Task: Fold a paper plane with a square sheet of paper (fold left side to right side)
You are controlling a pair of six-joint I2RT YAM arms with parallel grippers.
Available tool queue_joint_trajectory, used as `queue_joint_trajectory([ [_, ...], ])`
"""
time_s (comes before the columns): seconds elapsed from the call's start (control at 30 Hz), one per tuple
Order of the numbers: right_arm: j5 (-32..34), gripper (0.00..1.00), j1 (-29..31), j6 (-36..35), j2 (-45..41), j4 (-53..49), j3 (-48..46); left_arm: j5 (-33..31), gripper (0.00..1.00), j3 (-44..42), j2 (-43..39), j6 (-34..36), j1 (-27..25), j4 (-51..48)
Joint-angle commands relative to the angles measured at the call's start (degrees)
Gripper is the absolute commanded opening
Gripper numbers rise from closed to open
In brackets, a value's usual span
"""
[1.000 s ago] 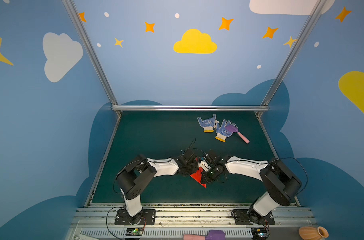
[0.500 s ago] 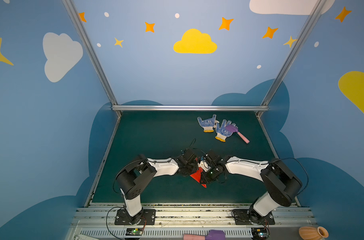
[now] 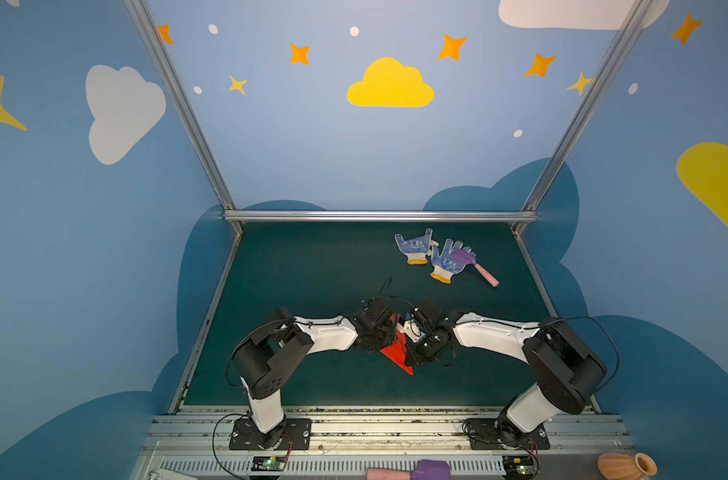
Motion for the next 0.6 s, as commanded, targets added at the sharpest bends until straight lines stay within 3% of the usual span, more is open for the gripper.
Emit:
queue_joint_trajectory([
  [0.0,1.76,0.11,-0.47,-0.14,-0.90,-3.02,-1.27,-1.15,0.04,-0.81,-0.59,0.90,-0.02,-1.93],
  [0.37,1.20,0.17,-1.91,0.89,-2.78,-2.84,-2.54,-1.23,0.03,-0.92,-0.63,0.90,-0.03,-1.97],
  [0.47,0.34,0.27,-1.96,1.02,-2.77,-2.49,-2.50,-1.15,0.04,-0.91,-0.65,0.99,-0.01,-1.85],
  [0.57,-0.31,0.29,-1.93,1.26,-3.36,-2.48,-2.25,-1.23,0.04,-0.84,-0.69,0.97,0.01,-1.92],
])
